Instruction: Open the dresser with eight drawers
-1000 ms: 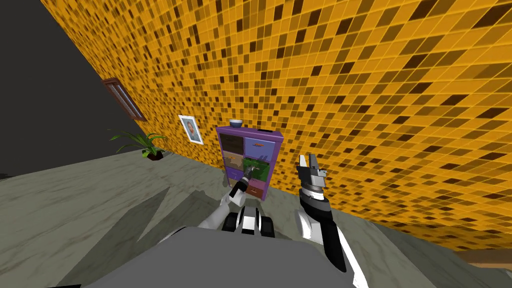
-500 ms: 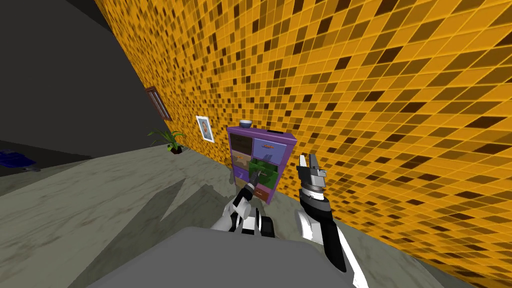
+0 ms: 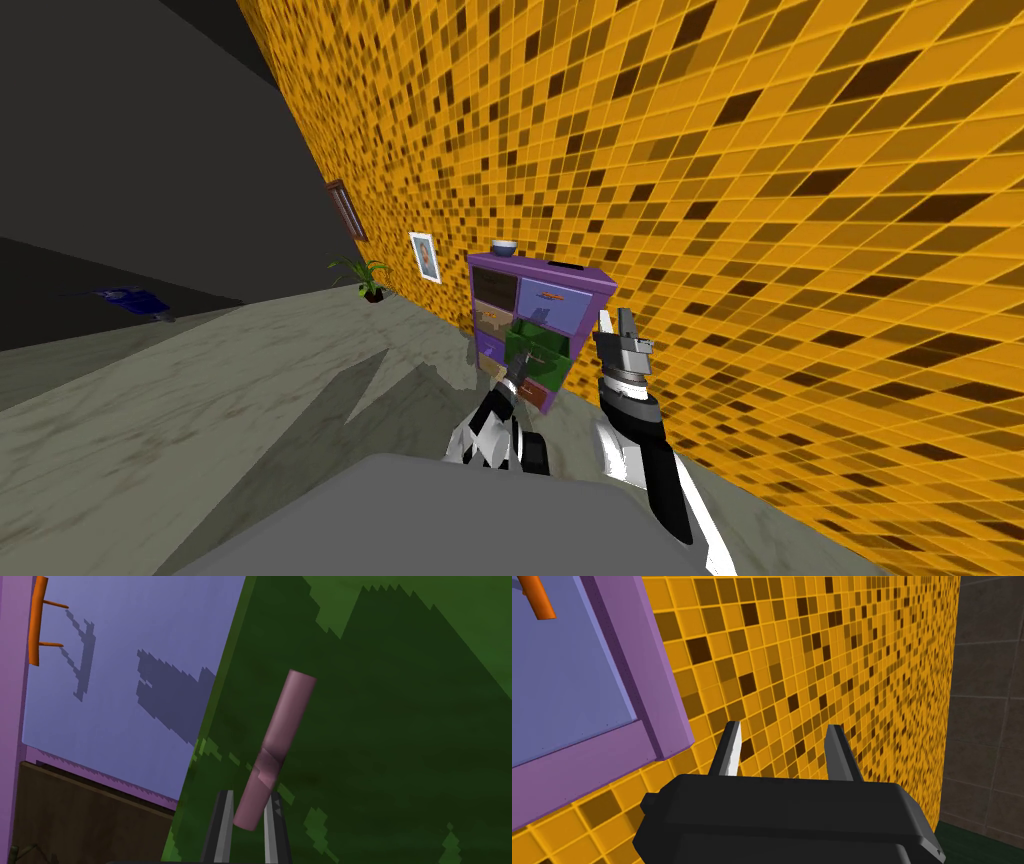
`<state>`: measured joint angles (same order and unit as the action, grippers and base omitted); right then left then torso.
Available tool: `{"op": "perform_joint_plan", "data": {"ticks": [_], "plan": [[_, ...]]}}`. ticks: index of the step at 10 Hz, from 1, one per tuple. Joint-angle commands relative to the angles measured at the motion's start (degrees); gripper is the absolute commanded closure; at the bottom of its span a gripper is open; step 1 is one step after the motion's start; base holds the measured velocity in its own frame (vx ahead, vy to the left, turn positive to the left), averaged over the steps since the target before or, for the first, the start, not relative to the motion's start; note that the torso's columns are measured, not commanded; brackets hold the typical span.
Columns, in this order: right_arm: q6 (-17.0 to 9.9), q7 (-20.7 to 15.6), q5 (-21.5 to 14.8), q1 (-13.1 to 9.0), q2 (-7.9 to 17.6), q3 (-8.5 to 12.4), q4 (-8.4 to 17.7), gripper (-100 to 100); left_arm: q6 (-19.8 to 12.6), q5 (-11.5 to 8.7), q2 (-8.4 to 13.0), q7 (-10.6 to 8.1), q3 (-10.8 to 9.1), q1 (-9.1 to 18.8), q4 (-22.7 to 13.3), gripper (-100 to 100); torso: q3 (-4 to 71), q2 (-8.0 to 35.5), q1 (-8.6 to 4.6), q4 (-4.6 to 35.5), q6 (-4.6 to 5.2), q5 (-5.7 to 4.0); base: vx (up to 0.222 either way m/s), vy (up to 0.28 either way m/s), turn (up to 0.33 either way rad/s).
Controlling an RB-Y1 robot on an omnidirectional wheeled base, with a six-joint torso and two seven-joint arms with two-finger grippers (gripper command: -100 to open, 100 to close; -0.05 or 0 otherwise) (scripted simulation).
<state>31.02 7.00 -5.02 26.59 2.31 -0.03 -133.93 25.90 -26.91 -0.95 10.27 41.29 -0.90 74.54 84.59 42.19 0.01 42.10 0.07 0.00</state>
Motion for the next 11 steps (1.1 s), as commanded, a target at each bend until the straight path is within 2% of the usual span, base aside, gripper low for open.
{"op": "perform_joint_plan", "data": {"ticks": [1,2,7,8,9,11], "plan": [[0.0,0.0,0.0,0.0,0.0,0.0,0.0,0,0.7,0.4,-0.3,2.03,4.24,-3.4,0.9,100,0.1,-0.1,-0.03,-0.1,-0.05,-0.04,0.022,0.086,0.166],[0.0,0.0,0.0,0.0,0.0,0.0,0.0,0,0.1,0.4,-0.6,1.96,4.37,-2.8,1.7,-100,0.1,-0.2,-0.11,-0.1,-0.04,-0.06,0.026,0.041,0.163],[0.0,0.0,0.0,0.0,0.0,0.0,0.0,0,-6.6,0.1,-0.2,5.19,9.59,-6.3,9.8,-100,0.0,0.1,0.01,0.2,-0.05,0.02,0.051,-0.003,0.219],[0.0,0.0,0.0,0.0,0.0,0.0,0.0,0,-6.6,0.1,-0.2,5.19,9.59,-6.3,10.1,-100,0.0,0.1,0.07,0.2,-0.24,0.02,0.036,0.005,0.076],[0.0,0.0,0.0,0.0,0.0,0.0,0.0,0,-7.9,0.0,-0.1,5.83,10.63,-7.1,11.7,-100,-0.1,0.2,0.02,0.2,-0.41,0.01,0.027,0.003,0.138],[0.0,0.0,0.0,0.0,0.0,0.0,0.0,0,-7.9,0.0,-0.1,5.83,10.63,-7.1,11.7,-100,-0.1,0.2,-0.04,0.2,-0.84,-0.01,0.013,0.0,0.028]]}}
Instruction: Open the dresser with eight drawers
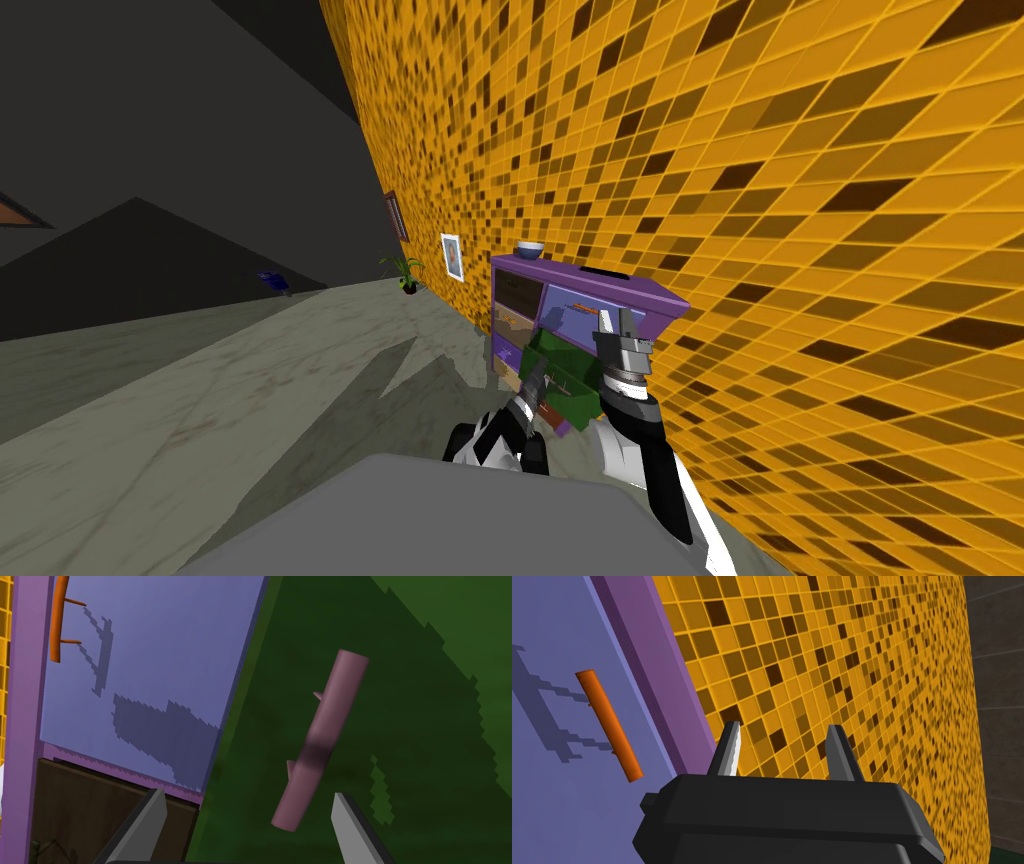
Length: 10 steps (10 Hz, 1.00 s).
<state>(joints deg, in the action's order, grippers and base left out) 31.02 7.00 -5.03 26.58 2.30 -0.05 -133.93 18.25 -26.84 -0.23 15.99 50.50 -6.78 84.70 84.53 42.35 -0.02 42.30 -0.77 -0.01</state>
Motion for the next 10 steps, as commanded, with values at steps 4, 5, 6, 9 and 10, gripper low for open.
{"op": "perform_joint_plan", "data": {"ticks": [4,5,6,9,10], "plan": [[0.0,0.0,0.0,0.0,0.0,0.0,0.0,0,-1.6,-0.1,-0.8,0.76,2.47,-1.9,3.3,-100,0.0,-0.1,0.02,0.0,0.01,0.0,0.011,-0.001,0.055],[0.0,0.0,0.0,0.0,0.0,0.0,0.0,0,-1.6,-0.1,-0.8,0.76,2.47,-1.9,3.3,-100,0.0,0.0,0.03,0.0,-0.14,0.01,0.0,0.0,0.0],[0.0,0.0,0.0,0.0,0.0,0.0,0.0,0,-1.6,-0.1,-0.8,0.76,2.47,-1.9,3.3,-100,0.0,0.0,0.03,0.0,-0.1,0.01,0.0,0.0,0.0],[0.0,0.0,0.0,0.0,0.0,0.0,0.0,0,-1.6,-0.1,-0.8,0.76,2.47,-1.9,3.3,-100,0.0,-0.1,0.02,0.0,0.53,0.01,0.0,0.0,0.0],[0.0,0.0,0.0,0.0,0.0,0.0,0.0,0,-1.6,-0.1,-0.8,0.76,2.47,-1.9,3.3,-100,0.0,-0.1,0.02,0.0,0.28,0.0,0.0,0.0,0.0]]}}
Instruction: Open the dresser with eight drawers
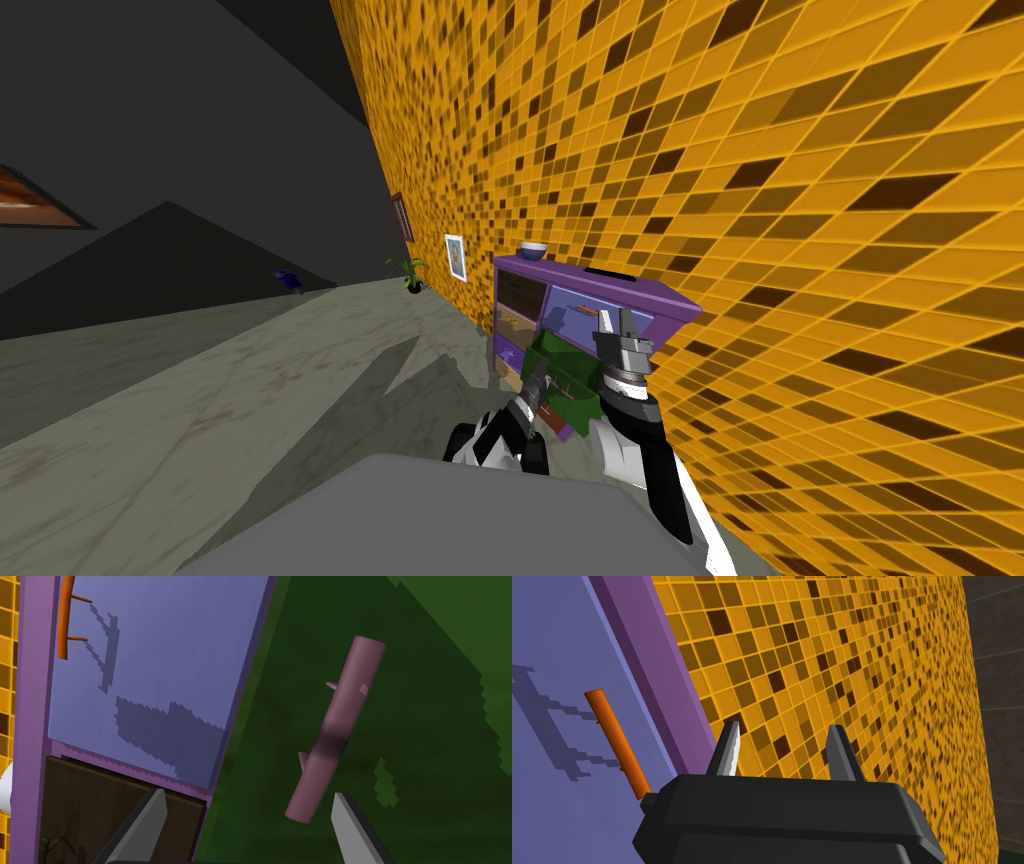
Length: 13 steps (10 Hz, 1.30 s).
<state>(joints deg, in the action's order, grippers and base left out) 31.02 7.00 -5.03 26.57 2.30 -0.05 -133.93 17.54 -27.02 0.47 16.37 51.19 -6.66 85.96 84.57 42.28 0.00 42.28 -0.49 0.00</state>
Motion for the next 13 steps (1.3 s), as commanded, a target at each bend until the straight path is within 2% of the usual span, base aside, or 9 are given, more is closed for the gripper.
{"op": "perform_joint_plan", "data": {"ticks": [1,2,4,5,6,8,9,10,13], "plan": [[0.0,0.0,0.0,0.0,0.0,0.0,0.0,0,-2.2,0.2,0.8,0.58,0.85,-1.0,2.3,-100,0.0,0.0,0.0,0.0,-0.49,0.0,0.021,-0.009,0.154],[0.0,0.0,0.0,0.0,0.0,0.0,0.0,0,-3.5,0.1,1.5,0.93,1.95,-1.7,4.0,-100,0.0,-0.1,0.0,0.0,-0.29,0.0,0.048,-0.018,0.29],[0.0,0.0,0.0,0.0,0.0,0.0,0.0,0,-3.5,0.1,1.5,0.93,1.95,-1.7,4.4,-100,0.0,-0.1,-0.05,0.0,0.03,-0.01,0.034,-0.019,0.022],[0.0,0.0,0.0,0.0,0.0,0.0,0.0,0,-4.9,0.0,2.3,1.27,3.06,-2.3,6.0,-100,0.0,0.0,0.0,0.0,-0.11,0.0,0.027,-0.009,0.138],[0.0,0.0,0.0,0.0,0.0,0.0,0.0,0,-4.9,0.0,2.3,1.27,3.06,-2.3,6.5,-100,0.0,0.0,0.04,0.0,-0.32,0.01,0.026,-0.011,0.093],[0.0,0.0,0.0,0.0,0.0,0.0,0.0,0,-4.9,0.0,2.3,1.27,3.06,-2.3,6.5,-100,0.0,0.1,0.01,0.0,-0.08,0.0,0.007,-0.003,0.005],[0.0,0.0,0.0,0.0,0.0,0.0,0.0,0,-6.2,0.0,3.1,1.62,4.17,-3.0,8.1,-100,0.0,0.1,0.02,0.0,0.04,0.01,0.019,-0.005,0.158],[0.0,0.0,0.0,0.0,0.0,0.0,0.0,0,-6.2,0.0,3.1,1.62,4.17,-3.0,8.5,-100,0.0,0.0,0.01,0.0,-0.41,0.0,0.025,-0.012,0.098],[0.0,0.0,0.0,0.0,0.0,0.0,0.0,0,-6.2,0.0,3.1,1.62,4.17,-3.0,8.5,-100,0.0,0.0,0.01,0.0,-0.21,0.01,0.005,-0.005,-0.006]]}}
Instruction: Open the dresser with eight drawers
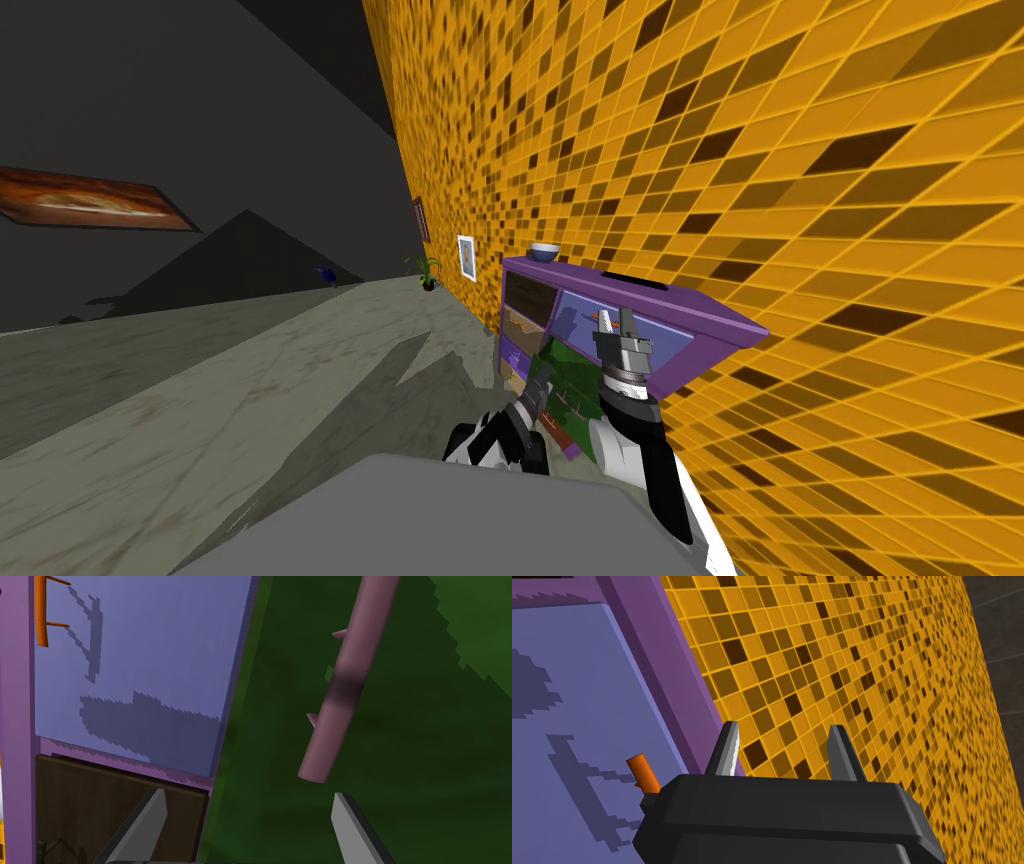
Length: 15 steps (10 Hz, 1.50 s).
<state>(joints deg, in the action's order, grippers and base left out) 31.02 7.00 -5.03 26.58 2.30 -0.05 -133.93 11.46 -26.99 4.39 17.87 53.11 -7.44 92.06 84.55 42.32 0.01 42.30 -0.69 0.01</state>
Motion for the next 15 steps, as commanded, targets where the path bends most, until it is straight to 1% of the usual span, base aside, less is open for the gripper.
{"op": "perform_joint_plan", "data": {"ticks": [1,2,4,5,6,7,8,9,10,11,13,14,15], "plan": [[0.0,0.0,0.0,0.0,0.0,0.0,0.0,0,-0.1,0.0,-0.9,0.12,2.25,-2.2,2.4,-100,0.0,0.0,0.02,0.0,-0.15,0.0,0.0,0.0,0.0],[0.0,0.0,0.0,0.0,0.0,0.0,0.0,0,-0.1,0.0,-0.9,0.12,2.25,-2.2,2.4,-100,0.0,0.0,0.01,0.0,-0.2,0.0,0.0,0.0,0.0],[0.0,0.0,0.0,0.0,0.0,0.0,0.0,0,-0.1,0.0,-0.9,0.12,2.25,-2.2,2.4,-100,0.0,0.0,-0.01,0.0,0.24,-0.01,0.0,0.0,0.0],[0.0,0.0,0.0,0.0,0.0,0.0,0.0,0,-0.1,0.0,-0.9,0.12,2.25,-2.2,2.4,-100,0.0,0.0,-0.02,0.0,-0.11,-0.01,0.0,0.0,0.0],[0.0,0.0,0.0,0.0,0.0,0.0,0.0,0,-2.0,0.5,-1.3,1.05,1.49,-1.2,1.8,-100,0.0,-0.1,-0.01,0.0,0.32,-0.01,0.03,0.027,0.173],[0.0,0.0,0.0,0.0,0.0,0.0,0.0,0,-3.2,0.8,-2.0,1.67,2.15,-1.8,2.5,-100,0.1,-0.1,0.09,0.0,0.32,0.01,0.044,0.044,0.231],[0.0,0.0,0.0,0.0,0.0,0.0,0.0,0,-3.2,0.8,-2.0,1.67,2.15,-1.8,2.5,-100,0.1,-0.1,0.11,0.0,-0.11,0.03,0.03,0.033,0.044],[0.0,0.0,0.0,0.0,0.0,0.0,0.0,0,-3.2,0.8,-2.0,1.67,2.15,-1.8,2.5,-100,0.0,-0.1,0.01,0.0,0.5,0.01,0.012,0.016,-0.025],[0.0,0.0,0.0,0.0,0.0,0.0,0.0,0,-3.2,0.8,-2.0,1.67,2.15,-1.8,2.5,-100,0.0,0.0,-0.09,0.0,0.2,-0.03,-0.001,0.001,-0.013],[0.0,0.0,0.0,0.0,0.0,0.0,0.0,0,-3.2,0.8,-2.0,1.67,2.15,-1.8,2.5,-100,-0.1,0.1,-0.11,0.0,0.26,-0.04,-0.007,-0.005,0.003],[0.0,0.0,0.0,0.0,0.0,0.0,0.0,0,-3.2,0.8,-2.0,1.67,2.15,-1.8,2.5,-100,0.0,0.0,-0.03,0.0,0.8,-0.01,-0.003,-0.003,0.002],[0.0,0.0,0.0,0.0,0.0,0.0,0.0,0,-3.2,0.8,-2.0,1.67,2.15,-1.8,2.5,-100,0.0,0.0,0.0,0.0,0.45,0.0,0.0,0.0,0.0],[0.0,0.0,0.0,0.0,0.0,0.0,0.0,0,-3.2,0.8,-2.0,1.67,2.15,-1.8,2.5,-100,0.0,-0.1,0.02,0.0,0.54,0.0,0.0,0.0,0.0]]}}
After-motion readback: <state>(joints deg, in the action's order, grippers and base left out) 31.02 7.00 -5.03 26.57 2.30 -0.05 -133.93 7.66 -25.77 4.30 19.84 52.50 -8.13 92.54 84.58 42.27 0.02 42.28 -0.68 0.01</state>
